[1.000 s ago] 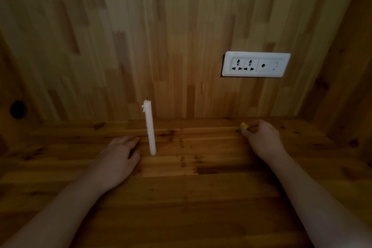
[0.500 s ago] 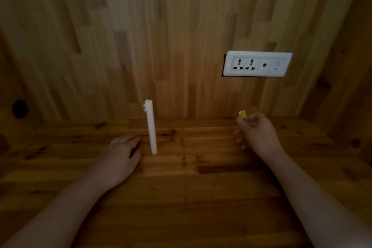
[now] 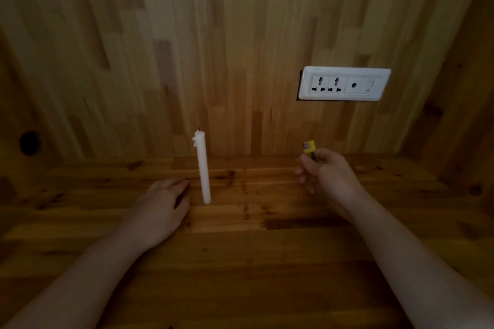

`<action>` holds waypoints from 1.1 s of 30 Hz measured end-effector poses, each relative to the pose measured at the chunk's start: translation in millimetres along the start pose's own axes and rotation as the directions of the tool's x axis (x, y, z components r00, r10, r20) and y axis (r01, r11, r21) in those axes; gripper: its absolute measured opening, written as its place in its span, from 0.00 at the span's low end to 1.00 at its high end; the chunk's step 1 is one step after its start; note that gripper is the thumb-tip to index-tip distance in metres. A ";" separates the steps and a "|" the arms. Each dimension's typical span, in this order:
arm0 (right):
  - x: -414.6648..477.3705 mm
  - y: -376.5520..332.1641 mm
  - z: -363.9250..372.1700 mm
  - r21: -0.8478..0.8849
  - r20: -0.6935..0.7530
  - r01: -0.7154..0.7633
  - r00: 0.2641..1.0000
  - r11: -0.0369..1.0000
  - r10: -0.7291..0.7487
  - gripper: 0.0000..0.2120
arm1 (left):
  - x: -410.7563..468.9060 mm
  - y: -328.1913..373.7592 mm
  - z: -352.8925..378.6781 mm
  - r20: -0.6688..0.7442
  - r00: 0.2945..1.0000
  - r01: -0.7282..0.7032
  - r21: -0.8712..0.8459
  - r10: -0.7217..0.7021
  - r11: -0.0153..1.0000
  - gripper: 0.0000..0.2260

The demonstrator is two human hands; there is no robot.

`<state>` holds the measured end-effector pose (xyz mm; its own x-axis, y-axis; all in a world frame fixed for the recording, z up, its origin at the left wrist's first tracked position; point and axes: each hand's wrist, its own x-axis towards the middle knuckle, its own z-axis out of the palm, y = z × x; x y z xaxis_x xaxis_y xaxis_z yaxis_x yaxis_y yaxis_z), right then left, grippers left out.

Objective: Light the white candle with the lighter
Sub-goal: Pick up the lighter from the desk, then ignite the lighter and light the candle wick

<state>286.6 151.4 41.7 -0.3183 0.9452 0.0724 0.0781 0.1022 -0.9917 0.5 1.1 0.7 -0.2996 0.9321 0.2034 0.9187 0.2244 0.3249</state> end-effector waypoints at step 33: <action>-25.6 -52.8 83.5 0.024 0.289 -0.020 0.957 1.000 0.012 0.16 | -0.4 0.4 -0.9 -0.017 1.000 -0.011 0.001 0.011 1.000 0.24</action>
<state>211.7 96.0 83.4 -0.5769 0.8164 0.0262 0.0622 0.0759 -0.9952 0.8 0.6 1.6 -0.2935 0.9296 0.2228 0.9224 0.2142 0.3213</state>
